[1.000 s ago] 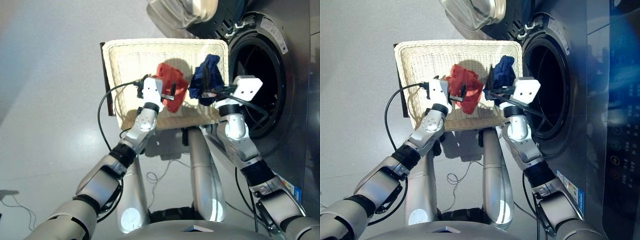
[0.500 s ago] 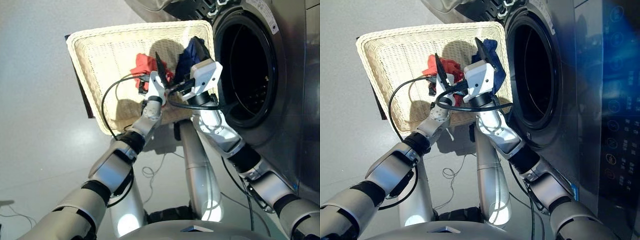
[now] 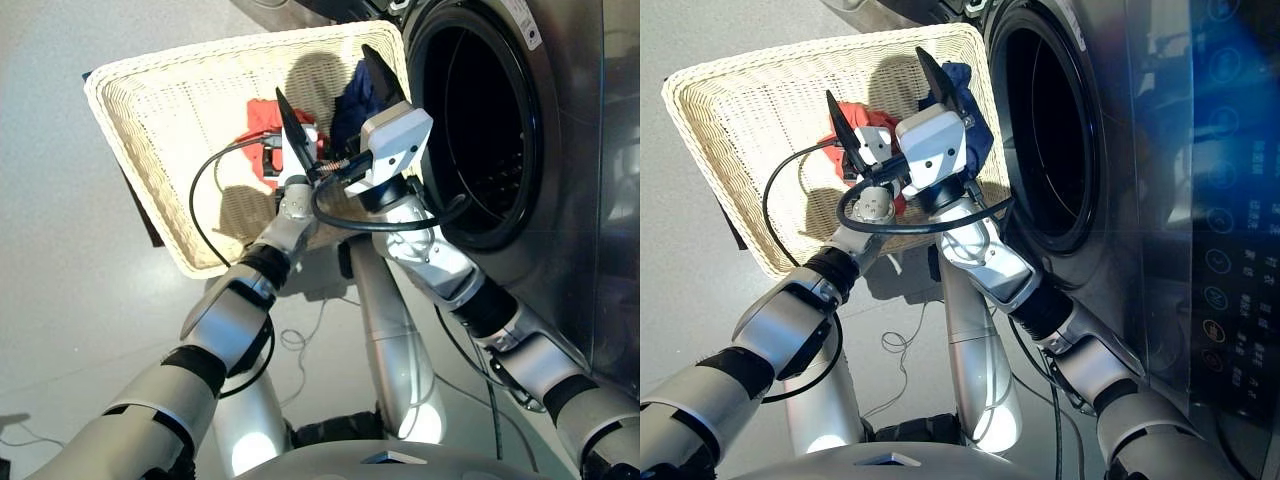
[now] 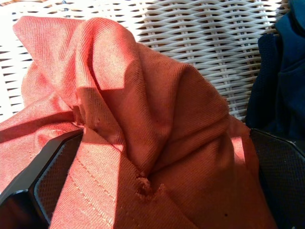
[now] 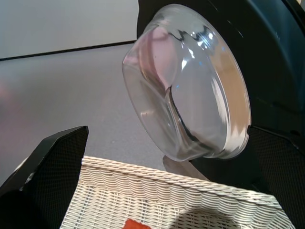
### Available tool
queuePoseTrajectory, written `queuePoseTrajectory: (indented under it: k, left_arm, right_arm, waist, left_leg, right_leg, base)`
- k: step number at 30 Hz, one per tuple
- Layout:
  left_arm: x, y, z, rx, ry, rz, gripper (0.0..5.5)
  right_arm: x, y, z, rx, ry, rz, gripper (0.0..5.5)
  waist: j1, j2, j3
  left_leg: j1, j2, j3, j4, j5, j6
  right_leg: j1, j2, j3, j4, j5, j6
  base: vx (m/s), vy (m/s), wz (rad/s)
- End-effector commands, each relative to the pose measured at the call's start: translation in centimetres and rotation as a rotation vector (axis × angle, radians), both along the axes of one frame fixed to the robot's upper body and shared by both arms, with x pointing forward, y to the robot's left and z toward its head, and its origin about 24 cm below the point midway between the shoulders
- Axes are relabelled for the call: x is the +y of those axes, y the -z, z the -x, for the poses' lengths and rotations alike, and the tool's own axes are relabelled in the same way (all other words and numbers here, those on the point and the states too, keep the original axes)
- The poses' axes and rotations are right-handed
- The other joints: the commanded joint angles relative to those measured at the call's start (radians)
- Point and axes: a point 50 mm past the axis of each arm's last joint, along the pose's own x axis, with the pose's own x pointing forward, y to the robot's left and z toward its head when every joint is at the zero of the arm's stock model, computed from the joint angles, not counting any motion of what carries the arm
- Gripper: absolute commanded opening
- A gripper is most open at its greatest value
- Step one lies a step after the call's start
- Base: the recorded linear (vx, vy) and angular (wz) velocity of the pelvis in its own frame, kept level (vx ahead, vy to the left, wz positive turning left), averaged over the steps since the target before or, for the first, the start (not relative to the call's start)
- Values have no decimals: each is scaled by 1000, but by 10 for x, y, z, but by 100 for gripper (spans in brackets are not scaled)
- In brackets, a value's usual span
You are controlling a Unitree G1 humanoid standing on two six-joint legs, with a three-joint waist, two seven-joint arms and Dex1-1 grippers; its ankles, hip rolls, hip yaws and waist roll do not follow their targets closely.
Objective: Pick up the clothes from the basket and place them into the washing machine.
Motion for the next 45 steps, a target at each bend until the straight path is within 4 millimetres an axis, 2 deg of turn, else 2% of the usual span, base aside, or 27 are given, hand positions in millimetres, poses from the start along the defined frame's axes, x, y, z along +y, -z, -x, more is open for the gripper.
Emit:
queuePoseTrajectory:
  k: [1, 2, 4, 6, 12, 16, 18, 19, 20, 23, 25, 30, 35, 38, 39, 40, 41, 45]
  left_arm:
    - [-16, 9, 0, 92, 14, 60, 550]
    - [-16, 7, -1, 86, 15, 60, 550]
    - [-16, 6, -1, 84, 17, 52, 218]
    - [-17, 5, -2, 84, 15, 46, 0]
    - [-17, 5, -2, 89, 13, 39, 0]
    - [-16, 9, -1, 103, 11, 46, 0]
    - [-15, 13, 2, 99, 21, 46, 0]
    - [-15, 15, 4, 95, 27, 59, 0]
    - [-14, 18, 6, 89, 38, 74, 0]
    - [-14, 24, 16, 48, 93, 87, 0]
    - [-9, 32, 28, 22, 117, 130, 0]
    - [10, 30, 59, -114, 208, 151, 0]
    - [32, 18, 88, -248, 290, 112, 0]
    - [42, 3, 102, -344, 330, 114, 0]
    - [44, -2, 106, -369, 348, 121, 0]
    - [44, -2, 106, -369, 348, 121, 0]
    - [47, -15, 114, -434, 391, 120, 0]
    - [49, -42, 128, -556, 505, 159, 0]
  right_arm:
    - [10, -28, 33, -135, -143, -107, 550]
    - [9, -27, 33, -133, -146, -107, 550]
    - [9, -28, 33, -132, -147, -105, 550]
    - [7, -28, 32, -135, -145, -107, 550]
    - [3, -27, 29, -130, -125, -101, 550]
    - [0, -23, 24, -93, -109, -113, 550]
    - [-9, -18, 18, -50, -75, -135, 550]
    - [-15, -14, 14, -34, -39, -139, 550]
    - [-24, -12, 11, -30, 10, -145, 550]
    - [-47, 0, 3, 8, 125, -150, 550]
    - [-63, 9, -2, 24, 208, -135, 550]
    - [-101, 35, -8, 89, 397, -119, 550]
    - [-115, 56, -7, 144, 462, -77, 550]
    - [-120, 69, -8, 183, 481, -29, 550]
    - [-121, 72, -7, 192, 479, -11, 550]
    - [-121, 72, -7, 192, 479, -12, 550]
    - [-123, 78, -7, 216, 470, 10, 550]
    - [-117, 82, 1, 227, 391, 55, 550]
  waist:
    - [-26, -31, -11]
    - [-27, -31, -11]
    - [-28, -31, -11]
    - [-28, -29, -11]
    - [-28, -26, -11]
    - [-27, -30, -11]
    - [-25, -36, -11]
    - [-23, -35, -11]
    - [-24, -33, -11]
    - [-16, -11, -11]
    - [-1, 7, -11]
    - [35, 42, -11]
    - [65, 70, -11]
    - [81, 82, -11]
    - [86, 86, -11]
    - [86, 85, -11]
    - [94, 93, -11]
    - [104, 98, -29]
  left_leg:
    - [-66, 24, -37, 113, -45, -2]
    - [-67, 23, -37, 113, -45, -1]
    - [-71, 24, -38, 115, -44, -2]
    - [-74, 25, -38, 116, -43, -2]
    - [-66, 24, -39, 108, -38, -1]
    - [-37, 26, -28, 72, -26, -3]
    - [0, 20, -17, 33, -16, -2]
    - [19, 14, -19, 9, -8, -2]
    - [23, 2, -17, -28, 38, 6]
    - [90, -28, -20, -113, 64, 9]
    - [152, -52, -17, -187, 86, 9]
    - [321, -105, -9, -378, 151, 1]
    - [464, -152, -4, -510, 190, 1]
    - [561, -179, 2, -600, 214, 0]
    - [594, -183, 4, -625, 220, 0]
    - [594, -183, 4, -625, 221, 0]
    - [644, -188, 6, -659, 230, -3]
    - [696, -191, 4, -687, 236, -1]
  right_leg:
    - [-21, -47, 7, -1, 7, 123]
    - [-21, -47, 7, -2, 8, 123]
    - [-22, -48, 7, -3, 10, 123]
    - [-22, -49, 6, -4, 13, 123]
    - [-15, -53, 4, -7, 18, 120]
    - [11, -56, 6, -36, 31, 124]
    - [46, -61, 4, -68, 40, 131]
    - [66, -67, 0, -88, 44, 133]
    - [78, -73, 2, -127, 85, 131]
    - [137, -92, -7, -170, 96, 130]
    - [193, -105, -18, -218, 108, 129]
    - [359, -143, -38, -379, 153, 147]
    - [498, -169, -48, -497, 194, 163]
    - [585, -187, -61, -566, 219, 177]
    - [616, -195, -66, -584, 224, 182]
    - [617, -195, -66, -585, 224, 182]
    - [664, -207, -77, -611, 231, 189]
    - [714, -220, -83, -627, 233, 197]
  base:
    - [0, 0, 0]
    - [0, 0, 0]
    - [0, 0, 0]
    - [0, 0, 0]
    - [0, 0, 0]
    - [4, 15, -5]
    - [26, 54, -62]
    - [-63, -11, -105]
    - [-61, -24, -112]
    - [22, -13, 48]
    - [90, 13, 297]
    - [110, 17, 246]
    - [104, 39, 117]
    - [100, 62, 37]
    - [0, 0, 0]
    - [81, 52, 58]
    - [69, 49, 102]
    - [54, 45, 85]
